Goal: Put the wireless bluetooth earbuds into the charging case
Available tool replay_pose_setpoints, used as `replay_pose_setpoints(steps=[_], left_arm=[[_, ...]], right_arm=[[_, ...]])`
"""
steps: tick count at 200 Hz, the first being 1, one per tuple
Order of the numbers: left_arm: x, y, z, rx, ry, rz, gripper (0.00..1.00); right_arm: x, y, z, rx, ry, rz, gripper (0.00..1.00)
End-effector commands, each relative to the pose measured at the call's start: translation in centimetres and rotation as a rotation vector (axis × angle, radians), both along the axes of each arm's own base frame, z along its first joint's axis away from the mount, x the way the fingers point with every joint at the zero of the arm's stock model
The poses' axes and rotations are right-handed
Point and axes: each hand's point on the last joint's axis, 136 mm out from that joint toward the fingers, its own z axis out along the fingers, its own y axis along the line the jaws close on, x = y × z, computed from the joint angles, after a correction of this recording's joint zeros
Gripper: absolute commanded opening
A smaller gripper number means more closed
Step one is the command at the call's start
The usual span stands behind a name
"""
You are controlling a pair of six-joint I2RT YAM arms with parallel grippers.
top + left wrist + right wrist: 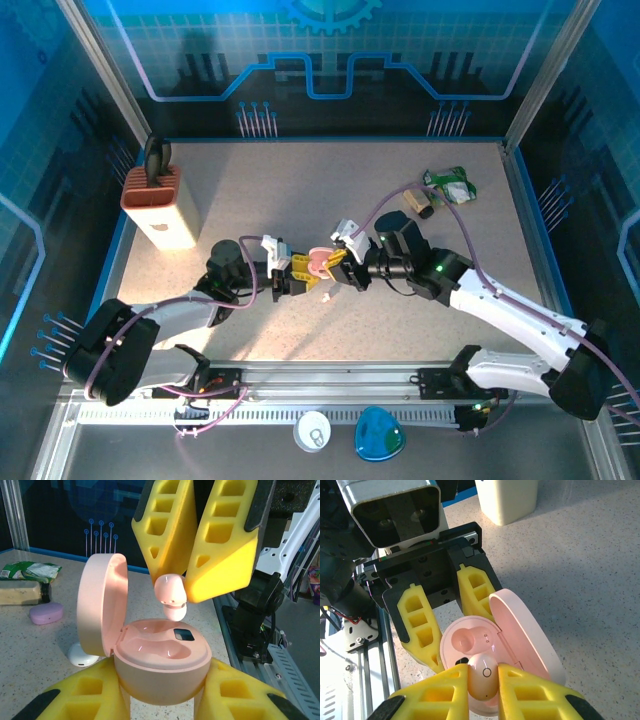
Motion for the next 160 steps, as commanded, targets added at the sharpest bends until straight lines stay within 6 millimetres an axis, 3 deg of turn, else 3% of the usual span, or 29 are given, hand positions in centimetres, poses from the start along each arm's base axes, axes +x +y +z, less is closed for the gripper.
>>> replay_pose_setpoints(steps=[1,98,130,160], left_arm=[[0.1,-0.1,1.5,-0.032,-0.05,-0.024,0.28],[0.4,-0.1,1.9,-0.041,-0.067,-0.003,0.27],[0.4,0.0,2.0,-0.042,-0.073,0.0,0.28],[0.6,0.0,1.8,-0.038,-0.075,0.014,0.28]], right_arm=[[-0.2,0.5,1.0,0.005,-0.033,0.027,0.19],[0.4,0.1,-0.4,-0.042,-0.027,0.004,0.2],[0.4,0.1,0.8,-0.006,-0.044,-0.005,0.4],[0.2,-0.3,2.5,0.057,-0.076,-0.013,0.48]])
